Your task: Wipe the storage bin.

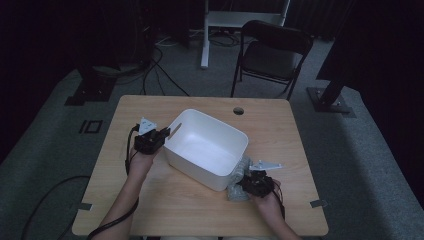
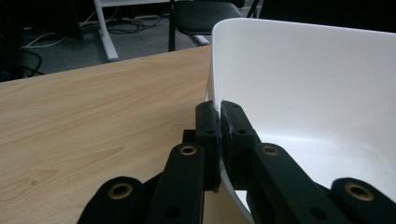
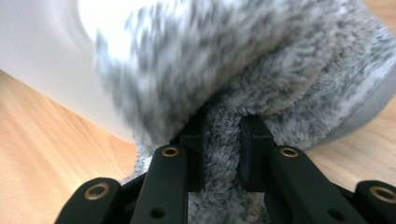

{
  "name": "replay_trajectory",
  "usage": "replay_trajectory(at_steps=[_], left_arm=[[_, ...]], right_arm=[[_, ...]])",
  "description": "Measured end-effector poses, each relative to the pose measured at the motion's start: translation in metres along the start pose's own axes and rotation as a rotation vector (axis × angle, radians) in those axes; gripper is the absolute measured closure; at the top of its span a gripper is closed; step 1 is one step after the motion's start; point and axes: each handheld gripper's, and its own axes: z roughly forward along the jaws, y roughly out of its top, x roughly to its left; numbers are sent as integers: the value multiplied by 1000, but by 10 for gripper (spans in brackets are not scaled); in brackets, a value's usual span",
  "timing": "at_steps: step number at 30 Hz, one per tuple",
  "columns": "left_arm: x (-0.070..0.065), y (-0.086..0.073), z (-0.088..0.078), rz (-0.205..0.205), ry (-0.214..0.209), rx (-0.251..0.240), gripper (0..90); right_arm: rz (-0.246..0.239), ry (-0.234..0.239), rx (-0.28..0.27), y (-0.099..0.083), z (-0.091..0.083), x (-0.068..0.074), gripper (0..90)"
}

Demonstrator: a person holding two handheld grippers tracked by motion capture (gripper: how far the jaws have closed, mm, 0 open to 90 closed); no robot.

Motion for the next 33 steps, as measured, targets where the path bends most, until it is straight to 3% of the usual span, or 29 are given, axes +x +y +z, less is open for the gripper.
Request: replay_trajectory(at_steps=[4, 5, 8, 12, 17, 23, 33], left_arm=[[0, 0, 0, 0, 4, -1, 867], [0, 0, 0, 0, 4, -1, 867], [-1, 0, 0, -2, 8, -2, 868], [-1, 0, 0, -2, 11, -1, 869], [-2, 0, 1, 0, 12, 0, 869], [-1, 0, 0, 12, -7, 0, 869], [0, 0, 0, 18, -24, 0, 867]], right_arm=[[1, 0, -84, 7, -29, 5, 751], [1, 0, -84, 7, -29, 5, 751], [-34, -9, -215, 17, -68, 17, 752], [-60, 14, -275, 21, -86, 32, 751], [-84, 51, -232, 16, -72, 44, 751], [-101, 29, -157, 14, -47, 48, 751], [-56, 21, -78, 4, -25, 35, 752]])
